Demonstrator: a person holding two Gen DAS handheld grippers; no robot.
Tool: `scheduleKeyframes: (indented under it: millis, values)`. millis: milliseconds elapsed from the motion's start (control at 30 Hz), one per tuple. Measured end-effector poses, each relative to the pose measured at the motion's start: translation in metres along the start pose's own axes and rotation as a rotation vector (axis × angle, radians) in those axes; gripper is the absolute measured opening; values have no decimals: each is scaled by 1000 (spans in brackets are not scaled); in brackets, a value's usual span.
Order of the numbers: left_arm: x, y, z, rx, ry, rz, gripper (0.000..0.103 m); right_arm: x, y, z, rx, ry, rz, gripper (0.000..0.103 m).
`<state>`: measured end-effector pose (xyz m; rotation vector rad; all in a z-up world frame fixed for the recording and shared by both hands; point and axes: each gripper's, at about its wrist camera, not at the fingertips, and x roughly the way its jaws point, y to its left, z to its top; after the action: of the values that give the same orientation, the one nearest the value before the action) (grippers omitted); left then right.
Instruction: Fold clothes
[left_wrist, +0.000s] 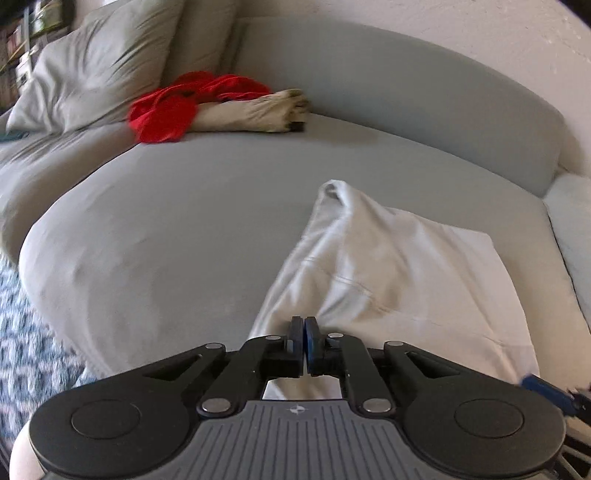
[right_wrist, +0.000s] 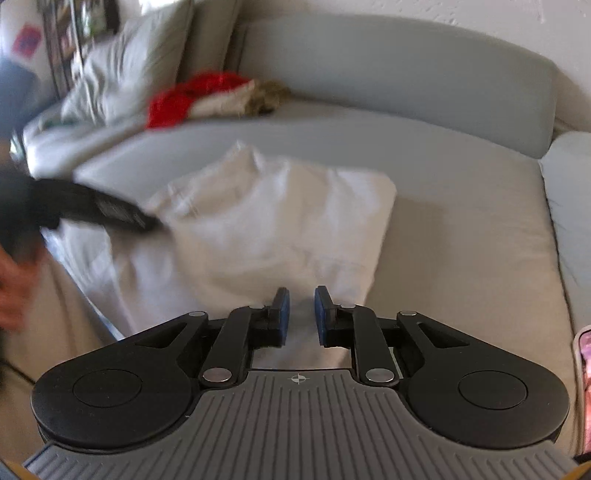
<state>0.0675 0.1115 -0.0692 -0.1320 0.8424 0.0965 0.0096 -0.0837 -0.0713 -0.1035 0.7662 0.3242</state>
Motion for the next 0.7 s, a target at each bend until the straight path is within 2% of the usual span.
scheduleKeyframes:
  millis: [100, 167, 233, 333, 533, 600, 700]
  values:
    - [-2, 6, 2, -4, 10, 19, 9, -11, -10, -5, 10, 24, -24, 19]
    - [-5, 12, 3, -18, 18, 23, 10, -19, -18, -7, 33, 45, -36, 27]
    - [-12, 16, 4, -46, 25, 17, 10, -29, -29, -9, 85, 63, -32, 28]
    - [-31, 18, 1, -66, -4, -2, 10, -44, -36, -8, 127, 35, -43, 30]
    - [-54, 0, -9, -2, -37, -88, 11, -50, -20, 4, 149, -12, 36, 31]
    - [-52, -11, -15, 43, -24, -127, 14, -46, -11, 7, 134, -12, 57, 31]
    - [-41, -26, -26, 101, 2, -143, 14, -37, 1, 8, 117, -3, 75, 31]
